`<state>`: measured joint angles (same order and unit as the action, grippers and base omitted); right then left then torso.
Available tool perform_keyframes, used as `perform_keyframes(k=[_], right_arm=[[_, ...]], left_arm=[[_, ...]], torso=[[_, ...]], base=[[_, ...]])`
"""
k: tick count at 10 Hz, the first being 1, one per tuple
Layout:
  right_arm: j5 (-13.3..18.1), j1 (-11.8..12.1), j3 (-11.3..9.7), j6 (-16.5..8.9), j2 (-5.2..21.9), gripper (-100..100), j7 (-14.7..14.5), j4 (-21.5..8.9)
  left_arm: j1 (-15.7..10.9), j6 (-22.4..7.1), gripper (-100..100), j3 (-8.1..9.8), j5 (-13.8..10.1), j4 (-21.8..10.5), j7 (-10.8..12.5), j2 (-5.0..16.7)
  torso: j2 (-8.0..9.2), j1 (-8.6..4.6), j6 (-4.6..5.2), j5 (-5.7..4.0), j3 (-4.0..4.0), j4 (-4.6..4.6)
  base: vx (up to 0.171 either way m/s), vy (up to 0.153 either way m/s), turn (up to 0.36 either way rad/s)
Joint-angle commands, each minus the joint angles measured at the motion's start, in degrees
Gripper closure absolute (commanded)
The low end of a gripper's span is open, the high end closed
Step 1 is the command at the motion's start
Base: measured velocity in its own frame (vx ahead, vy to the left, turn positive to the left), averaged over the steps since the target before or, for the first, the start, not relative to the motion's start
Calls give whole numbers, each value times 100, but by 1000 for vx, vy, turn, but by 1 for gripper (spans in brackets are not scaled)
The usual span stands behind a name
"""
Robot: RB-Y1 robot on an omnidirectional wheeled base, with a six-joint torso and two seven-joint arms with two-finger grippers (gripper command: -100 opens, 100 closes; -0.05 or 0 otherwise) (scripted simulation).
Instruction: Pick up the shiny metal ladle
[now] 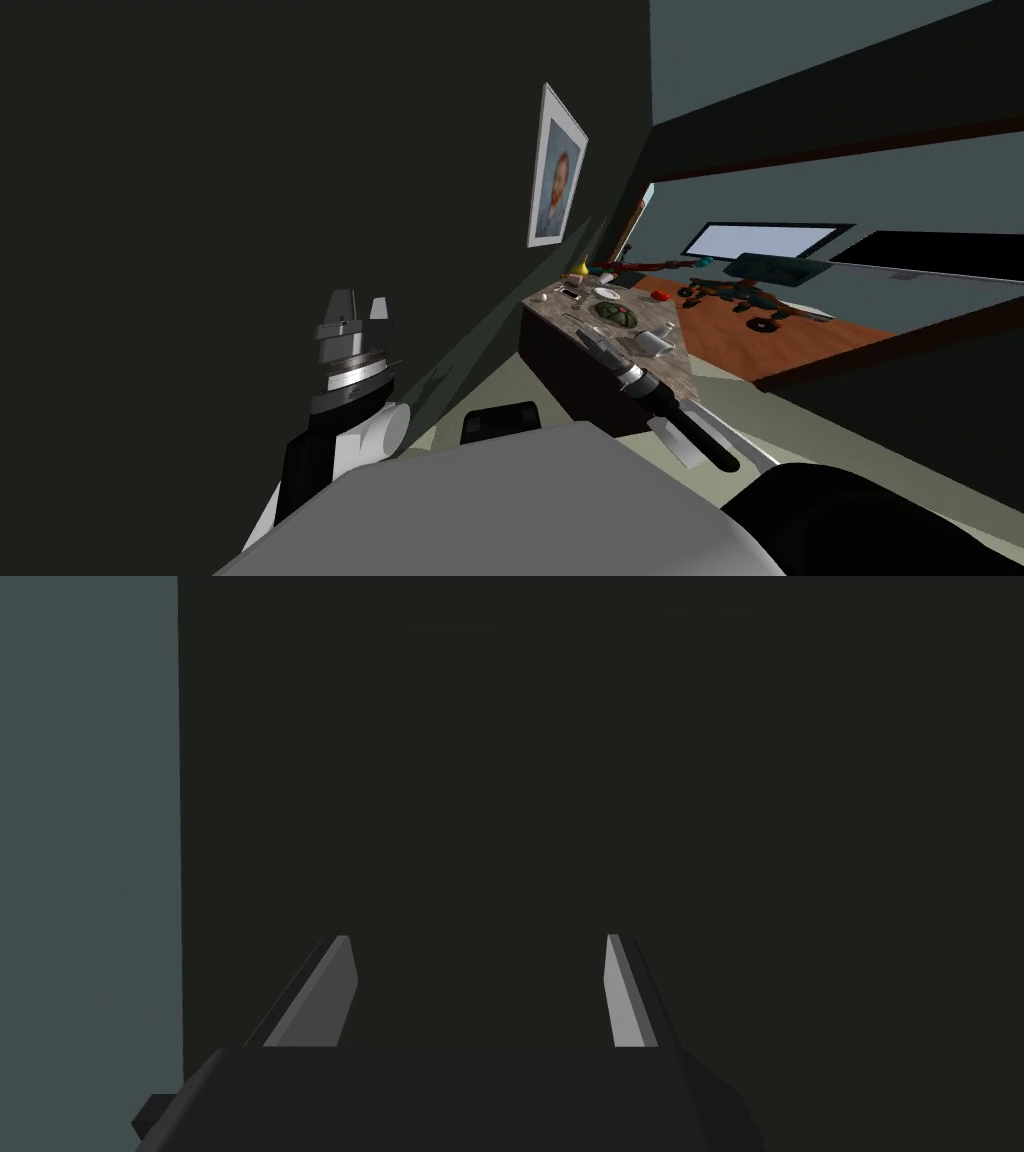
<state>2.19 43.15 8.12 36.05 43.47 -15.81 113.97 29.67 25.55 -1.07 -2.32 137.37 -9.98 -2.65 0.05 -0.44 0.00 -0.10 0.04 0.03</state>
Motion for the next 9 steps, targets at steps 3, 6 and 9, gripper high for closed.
perform_keyframes(k=[3,6,9], right_arm=[[-108,120,-20,30,615,-100,-77,-278],[-200,197,-29,47,1053,-100,-99,-465],[-299,269,-54,58,1451,-100,-110,-653]], left_arm=[[0,0,0,0,0,0,0,0],[0,0,0,0,0,0,0,0],[2,0,0,1,0,0,0,0]], torso=[[-5,-1,-1,-1,-3,-1],[-12,6,0,1,-7,-3],[-13,-4,8,-2,-7,-2]], base=[[-44,-45,277],[-30,-28,162],[-31,-44,172]])
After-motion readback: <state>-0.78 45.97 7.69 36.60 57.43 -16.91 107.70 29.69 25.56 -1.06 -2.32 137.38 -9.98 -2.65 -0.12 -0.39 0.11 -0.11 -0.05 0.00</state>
